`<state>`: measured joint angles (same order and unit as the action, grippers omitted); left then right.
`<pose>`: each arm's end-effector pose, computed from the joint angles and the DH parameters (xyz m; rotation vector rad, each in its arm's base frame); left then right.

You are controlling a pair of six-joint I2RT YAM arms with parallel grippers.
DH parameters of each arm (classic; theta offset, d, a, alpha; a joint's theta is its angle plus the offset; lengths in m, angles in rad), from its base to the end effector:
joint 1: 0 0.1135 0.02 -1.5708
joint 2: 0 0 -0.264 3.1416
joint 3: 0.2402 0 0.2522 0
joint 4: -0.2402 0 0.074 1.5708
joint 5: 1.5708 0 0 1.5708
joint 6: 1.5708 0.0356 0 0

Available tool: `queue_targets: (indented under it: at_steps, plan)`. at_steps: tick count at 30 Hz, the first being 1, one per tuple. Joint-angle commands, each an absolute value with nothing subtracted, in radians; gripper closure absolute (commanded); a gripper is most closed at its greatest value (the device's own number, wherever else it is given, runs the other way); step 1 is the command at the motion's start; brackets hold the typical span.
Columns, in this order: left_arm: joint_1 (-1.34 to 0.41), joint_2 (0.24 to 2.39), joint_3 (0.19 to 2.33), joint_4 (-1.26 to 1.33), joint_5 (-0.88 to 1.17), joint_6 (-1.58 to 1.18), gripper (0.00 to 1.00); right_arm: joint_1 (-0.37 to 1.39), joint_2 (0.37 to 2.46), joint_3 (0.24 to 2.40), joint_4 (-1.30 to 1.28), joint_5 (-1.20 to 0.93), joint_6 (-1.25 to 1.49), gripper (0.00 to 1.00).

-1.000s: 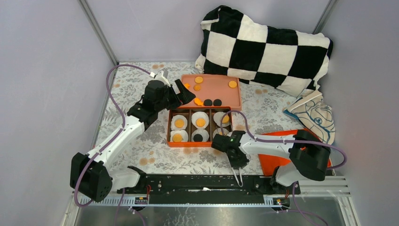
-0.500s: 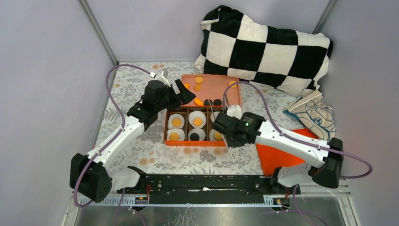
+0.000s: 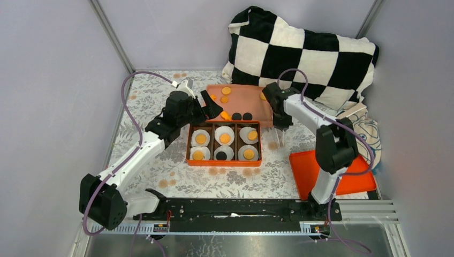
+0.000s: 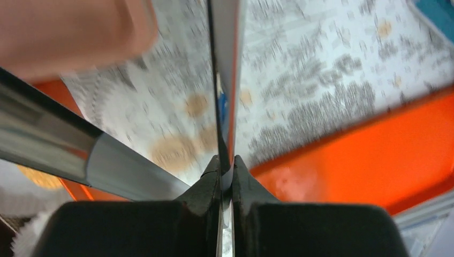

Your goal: Pack the cookies

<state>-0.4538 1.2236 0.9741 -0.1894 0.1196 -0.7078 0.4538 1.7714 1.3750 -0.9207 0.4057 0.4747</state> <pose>0.2510 -0.1272 0.3129 -0.1878 2.1052 -0.8419 0.3194 0.1402 0.2297 0.0996 2.7147 -0.3444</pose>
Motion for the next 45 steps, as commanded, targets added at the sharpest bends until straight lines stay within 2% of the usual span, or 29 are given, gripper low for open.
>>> queue_targets:
  at_steps: [1,5,10,13,15,18,22,27,31,35,40,45]
  plan:
    - [-0.459,1.244,1.014,-0.204,0.087,-0.679,0.01,0.412,1.926,1.522,-0.837,0.307,0.35,1.0]
    - [-0.459,1.258,1.029,-0.232,0.033,-0.668,0.01,0.39,2.02,1.568,-0.834,0.268,0.345,1.0]
    - [-0.459,1.282,1.064,-0.267,-0.138,-0.636,0.01,0.371,2.048,1.565,-0.84,0.275,0.339,0.99]
    - [-0.459,1.352,1.128,-0.26,-0.196,-0.595,0.01,0.351,2.07,1.594,-0.833,0.275,0.349,0.75]
    - [-0.456,1.412,1.179,-0.24,-0.219,-0.565,0.01,0.342,2.12,1.655,-0.856,0.267,0.352,0.7]
    - [-0.442,1.514,1.272,-0.224,-0.234,-0.526,0.01,0.339,2.191,1.76,-0.895,0.306,0.346,0.52]
    - [-0.387,1.611,1.312,-0.158,-0.19,-0.524,0.01,0.338,2.18,1.785,-0.86,0.386,0.323,0.36]
    - [-0.304,1.681,1.29,-0.107,-0.123,-0.579,0.01,0.339,2.034,1.668,-0.781,0.373,0.295,0.31]
    - [-0.301,1.695,1.266,-0.05,-0.139,-0.56,0.01,0.339,1.912,1.557,-0.761,0.32,0.292,0.31]
    - [-0.303,1.732,1.331,-0.077,-0.11,-0.564,0.01,0.338,1.791,1.445,-0.791,0.293,0.31,0.32]
    - [-0.332,1.665,1.284,-0.054,-0.067,-0.605,0.01,0.346,1.59,1.255,-0.797,0.143,0.347,0.31]
    - [-0.42,1.546,1.211,-0.085,-0.099,-0.608,0.01,0.364,1.447,1.08,-0.873,0.11,0.414,0.3]
